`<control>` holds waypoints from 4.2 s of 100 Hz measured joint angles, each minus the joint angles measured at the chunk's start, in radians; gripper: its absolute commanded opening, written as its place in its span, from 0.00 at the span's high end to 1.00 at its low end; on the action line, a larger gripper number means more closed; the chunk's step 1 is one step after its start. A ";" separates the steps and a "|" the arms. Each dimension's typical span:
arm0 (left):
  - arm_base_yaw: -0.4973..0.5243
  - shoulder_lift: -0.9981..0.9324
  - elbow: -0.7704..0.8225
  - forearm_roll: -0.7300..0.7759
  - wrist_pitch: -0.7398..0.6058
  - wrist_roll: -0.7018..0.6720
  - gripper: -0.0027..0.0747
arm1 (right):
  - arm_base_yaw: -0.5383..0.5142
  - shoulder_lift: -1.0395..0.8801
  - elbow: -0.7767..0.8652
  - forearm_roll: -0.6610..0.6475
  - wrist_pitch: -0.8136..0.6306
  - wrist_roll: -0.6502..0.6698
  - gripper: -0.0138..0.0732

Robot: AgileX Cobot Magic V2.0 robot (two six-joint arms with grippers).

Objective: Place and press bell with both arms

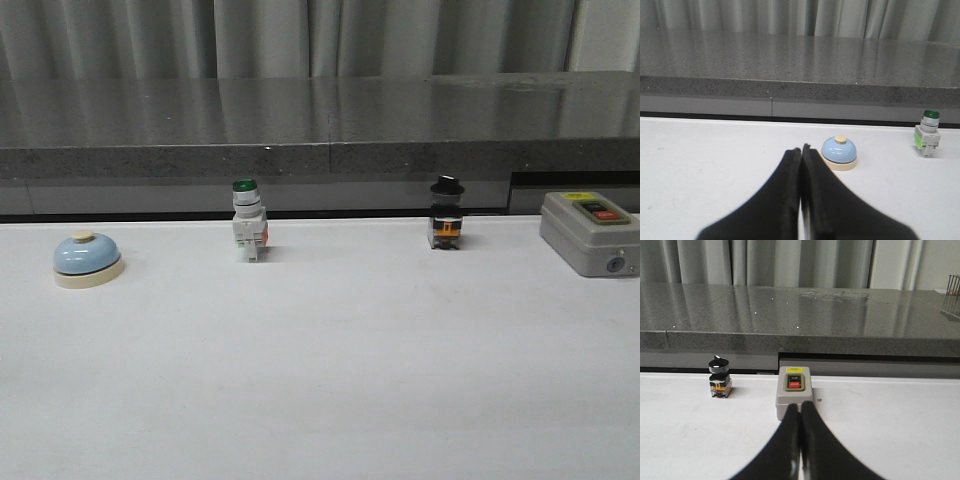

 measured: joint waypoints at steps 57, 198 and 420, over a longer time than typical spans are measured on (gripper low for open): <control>0.000 0.000 0.000 0.000 0.000 0.000 0.99 | 0.000 0.000 0.000 0.000 0.000 0.000 0.91; 0.001 0.372 -0.403 -0.037 0.176 0.000 0.99 | 0.000 0.000 0.000 0.000 0.000 0.000 0.91; -0.059 2.064 -1.492 -0.208 0.654 0.226 0.14 | 0.000 0.000 0.000 0.000 0.000 0.000 0.91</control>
